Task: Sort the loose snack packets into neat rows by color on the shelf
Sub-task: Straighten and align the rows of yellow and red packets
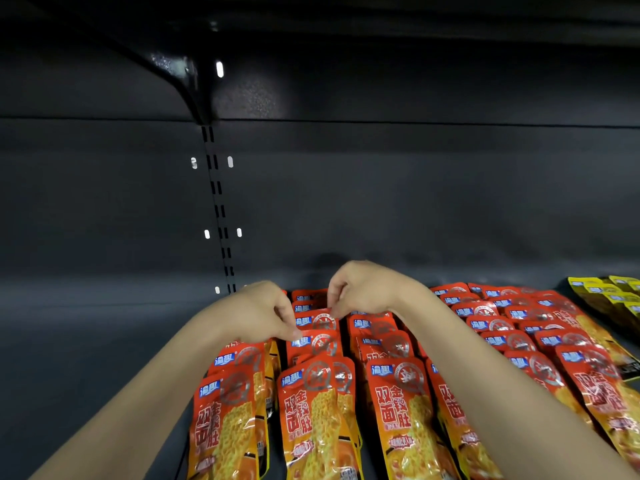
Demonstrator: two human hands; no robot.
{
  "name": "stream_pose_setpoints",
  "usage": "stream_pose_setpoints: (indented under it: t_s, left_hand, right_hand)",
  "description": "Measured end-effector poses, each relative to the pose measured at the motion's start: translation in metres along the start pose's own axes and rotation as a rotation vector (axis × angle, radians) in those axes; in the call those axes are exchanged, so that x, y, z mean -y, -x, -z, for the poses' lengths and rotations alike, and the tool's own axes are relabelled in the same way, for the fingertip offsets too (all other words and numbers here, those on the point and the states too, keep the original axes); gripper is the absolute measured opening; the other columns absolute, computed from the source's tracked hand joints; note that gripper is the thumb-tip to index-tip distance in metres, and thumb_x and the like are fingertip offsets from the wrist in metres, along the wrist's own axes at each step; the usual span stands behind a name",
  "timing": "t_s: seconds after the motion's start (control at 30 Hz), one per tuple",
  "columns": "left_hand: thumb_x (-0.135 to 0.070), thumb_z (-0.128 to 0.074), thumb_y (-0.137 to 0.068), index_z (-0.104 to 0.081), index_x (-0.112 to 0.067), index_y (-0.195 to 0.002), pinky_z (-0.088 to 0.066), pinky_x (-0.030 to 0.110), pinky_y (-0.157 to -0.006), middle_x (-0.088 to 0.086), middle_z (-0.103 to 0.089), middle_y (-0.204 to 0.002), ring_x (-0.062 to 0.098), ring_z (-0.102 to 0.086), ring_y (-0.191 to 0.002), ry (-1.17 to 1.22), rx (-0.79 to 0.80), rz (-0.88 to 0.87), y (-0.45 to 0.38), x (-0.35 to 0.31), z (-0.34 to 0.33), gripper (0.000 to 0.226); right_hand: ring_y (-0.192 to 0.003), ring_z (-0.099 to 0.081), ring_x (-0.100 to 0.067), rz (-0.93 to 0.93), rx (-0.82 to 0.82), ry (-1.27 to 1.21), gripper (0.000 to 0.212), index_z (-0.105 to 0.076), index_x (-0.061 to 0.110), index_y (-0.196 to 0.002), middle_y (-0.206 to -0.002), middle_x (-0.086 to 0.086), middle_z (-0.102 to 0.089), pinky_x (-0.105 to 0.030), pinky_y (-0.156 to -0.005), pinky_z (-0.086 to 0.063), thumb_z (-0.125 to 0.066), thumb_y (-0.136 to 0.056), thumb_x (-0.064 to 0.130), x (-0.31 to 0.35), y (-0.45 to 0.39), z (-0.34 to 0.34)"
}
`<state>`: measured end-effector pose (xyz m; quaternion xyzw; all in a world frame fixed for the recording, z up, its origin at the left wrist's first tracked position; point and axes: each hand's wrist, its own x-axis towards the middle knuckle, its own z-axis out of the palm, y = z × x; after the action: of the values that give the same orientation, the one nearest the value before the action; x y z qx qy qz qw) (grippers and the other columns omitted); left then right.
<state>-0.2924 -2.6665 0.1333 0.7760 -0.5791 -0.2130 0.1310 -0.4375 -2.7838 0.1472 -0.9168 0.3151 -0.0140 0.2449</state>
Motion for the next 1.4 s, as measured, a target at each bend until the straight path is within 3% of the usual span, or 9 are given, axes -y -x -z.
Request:
stream_pose_setpoints:
  t_s: [0.3, 0.5, 0.7, 0.87, 0.97, 1.17, 1.27, 1.33, 1.4]
  left_hand:
    - [-0.032, -0.071, -0.083, -0.064, -0.025, -0.074, -0.047, 0.018, -0.069, -0.01, -0.067, -0.084, 0.004, -0.062, -0.081, 0.049, -0.024, -0.004, 0.002, -0.007, -0.003, 0.013]
    - [-0.031, -0.071, -0.083, -0.064, -0.025, -0.073, -0.045, 0.016, -0.065, -0.009, -0.069, -0.086, 0.004, -0.063, -0.081, 0.059, -0.043, 0.014, 0.003, -0.008, -0.005, 0.013]
    - [-0.031, -0.074, -0.08, -0.069, -0.024, -0.079, -0.048, 0.017, -0.068, -0.01, -0.068, -0.087, 0.004, -0.064, -0.084, 0.108, -0.083, 0.013, 0.006, -0.005, -0.005, 0.008]
    - [-0.025, -0.076, -0.079, -0.069, -0.023, -0.088, -0.044, 0.009, -0.058, -0.013, -0.07, -0.079, -0.005, -0.06, -0.065, 0.104, -0.14, -0.056, 0.019, -0.004, 0.0, 0.011]
    - [-0.025, -0.075, -0.08, -0.071, -0.024, -0.088, -0.04, 0.004, -0.053, -0.015, -0.069, -0.079, -0.012, -0.058, -0.06, 0.037, -0.039, -0.109, 0.03, -0.002, -0.004, 0.009]
    - [-0.032, -0.061, -0.09, -0.073, -0.019, -0.094, -0.038, 0.005, -0.064, -0.014, -0.068, -0.094, -0.003, -0.06, -0.083, -0.099, 0.008, -0.149, 0.043, -0.005, -0.017, 0.018]
    - [-0.033, -0.058, -0.092, -0.073, -0.021, -0.095, -0.033, 0.001, -0.069, -0.014, -0.063, -0.093, -0.001, -0.055, -0.09, -0.142, -0.014, -0.15, 0.049, -0.004, -0.017, 0.019]
    - [-0.036, -0.059, -0.09, -0.068, -0.03, -0.094, -0.034, 0.012, -0.089, -0.019, -0.055, -0.099, 0.006, -0.043, -0.103, -0.196, -0.007, -0.158, 0.053, -0.001, -0.016, 0.011]
    - [-0.039, -0.061, -0.088, -0.056, -0.039, -0.09, -0.033, 0.025, -0.094, -0.022, -0.047, -0.099, 0.005, -0.033, -0.103, -0.187, 0.008, -0.164, 0.057, -0.001, -0.014, 0.005]
  right_hand:
    - [-0.091, -0.064, -0.013, -0.044, -0.055, 0.006, 0.004, -0.071, 0.02, -0.083, -0.094, 0.004, -0.069, -0.025, -0.074, -0.05, -0.073, -0.08, 0.017, -0.003, 0.003, -0.004]
    - [-0.079, -0.059, -0.003, -0.025, -0.083, -0.027, 0.007, -0.07, 0.023, -0.077, -0.075, 0.017, -0.06, -0.017, -0.062, -0.043, -0.072, -0.08, 0.017, -0.004, 0.007, -0.006]
    - [-0.087, -0.062, -0.007, 0.001, -0.164, -0.005, 0.016, -0.071, 0.021, -0.094, -0.083, 0.015, -0.061, -0.025, -0.079, -0.052, -0.074, -0.079, 0.021, 0.002, 0.013, -0.004]
    - [-0.076, -0.058, -0.001, 0.089, -0.095, 0.061, 0.006, -0.071, 0.023, -0.082, -0.072, 0.019, -0.058, -0.021, -0.07, -0.046, -0.074, -0.078, 0.023, 0.013, 0.025, 0.0]
    - [-0.063, -0.054, 0.004, 0.122, -0.036, 0.152, 0.004, -0.071, 0.025, -0.076, -0.061, 0.019, -0.054, -0.016, -0.056, -0.038, -0.074, -0.077, 0.027, 0.019, 0.036, -0.001]
    - [-0.08, -0.058, -0.009, 0.108, 0.043, 0.318, 0.012, -0.067, 0.027, -0.072, -0.084, 0.009, -0.067, -0.032, -0.074, -0.051, -0.072, -0.077, 0.037, 0.025, 0.046, -0.012]
    - [-0.076, -0.057, -0.009, 0.112, 0.082, 0.31, 0.01, -0.071, 0.025, -0.077, -0.08, 0.009, -0.066, -0.03, -0.069, -0.049, -0.072, -0.076, 0.035, 0.023, 0.048, -0.016]
    - [-0.074, -0.055, -0.006, 0.116, 0.1, 0.274, 0.006, -0.069, 0.026, -0.075, -0.076, 0.013, -0.062, -0.025, -0.066, -0.045, -0.072, -0.077, 0.03, 0.022, 0.048, -0.017]
    - [-0.07, -0.054, -0.005, 0.118, 0.104, 0.234, 0.008, -0.065, 0.026, -0.074, -0.07, 0.016, -0.058, -0.021, -0.063, -0.043, -0.069, -0.079, 0.022, 0.021, 0.049, -0.016]
